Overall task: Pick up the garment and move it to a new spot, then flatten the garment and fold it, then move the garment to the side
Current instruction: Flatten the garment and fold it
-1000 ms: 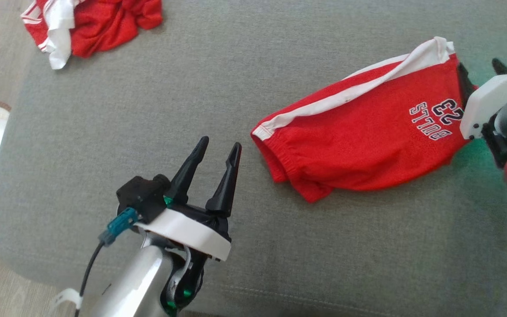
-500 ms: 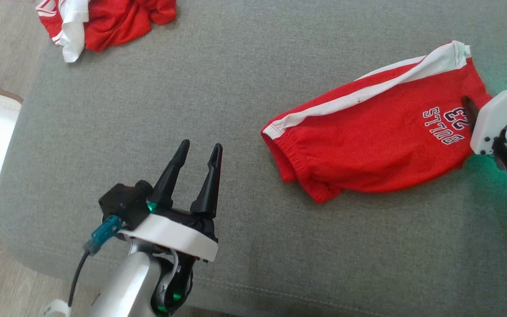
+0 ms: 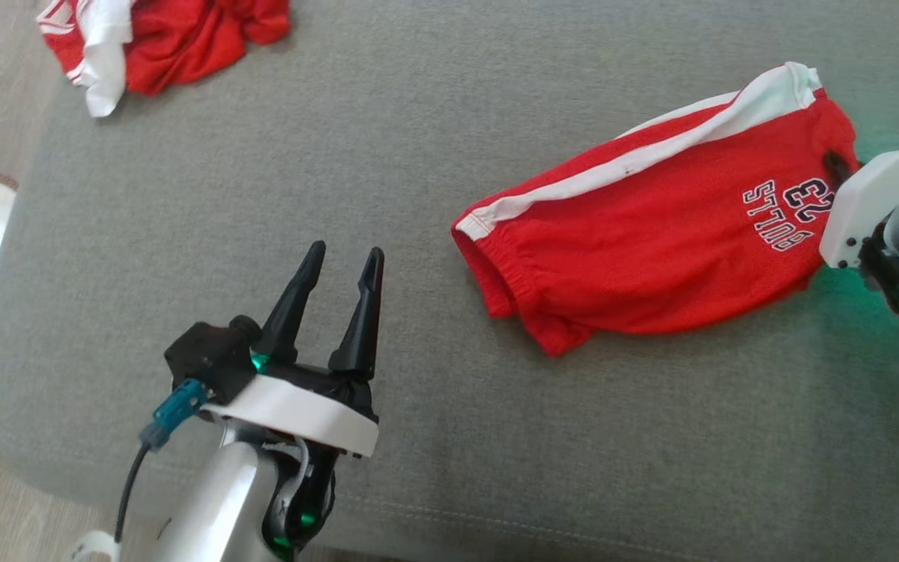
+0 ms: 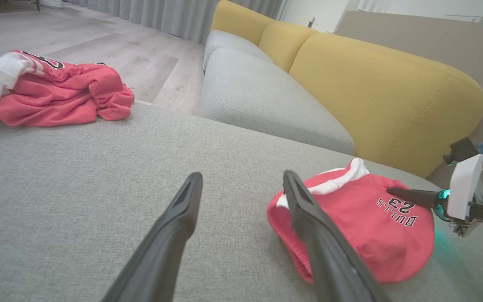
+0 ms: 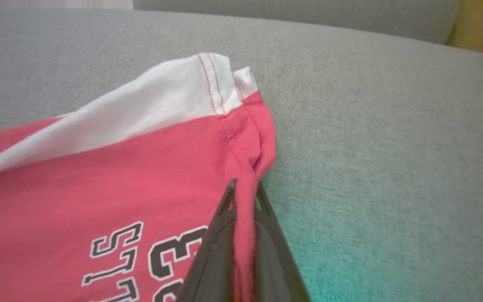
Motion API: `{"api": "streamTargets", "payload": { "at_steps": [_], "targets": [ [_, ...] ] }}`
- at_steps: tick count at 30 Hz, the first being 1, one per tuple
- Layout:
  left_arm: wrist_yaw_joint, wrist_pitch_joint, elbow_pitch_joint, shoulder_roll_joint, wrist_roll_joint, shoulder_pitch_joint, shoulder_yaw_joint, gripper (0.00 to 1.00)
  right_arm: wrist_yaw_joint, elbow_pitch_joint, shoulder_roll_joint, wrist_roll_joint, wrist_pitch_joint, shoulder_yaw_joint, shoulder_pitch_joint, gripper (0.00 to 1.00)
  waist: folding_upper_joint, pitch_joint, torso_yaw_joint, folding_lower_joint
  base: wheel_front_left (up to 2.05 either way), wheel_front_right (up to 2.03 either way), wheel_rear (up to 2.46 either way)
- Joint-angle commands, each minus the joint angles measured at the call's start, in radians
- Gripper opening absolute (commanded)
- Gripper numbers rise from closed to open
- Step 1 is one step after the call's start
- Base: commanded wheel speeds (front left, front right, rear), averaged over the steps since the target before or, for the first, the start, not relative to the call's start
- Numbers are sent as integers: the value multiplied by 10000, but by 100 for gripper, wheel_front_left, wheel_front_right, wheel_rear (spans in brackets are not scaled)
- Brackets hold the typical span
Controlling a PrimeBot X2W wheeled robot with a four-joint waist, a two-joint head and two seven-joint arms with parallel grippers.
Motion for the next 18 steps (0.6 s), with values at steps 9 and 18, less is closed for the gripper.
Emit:
{"api": "streamTargets", "payload": {
  "at_steps": [9,18],
  "targets": [
    [-135,-120,26,13,238,-128,578,100,73,-451,221,396,-1303,138,638,0,0,-528,-886,0,0,0,0],
    [-143,-120,183,-10,278,71,732,100,73,-932,513,725,-2455,-197,1618,0,0,-952,-1980,0,0,0,0]
  ]
}}
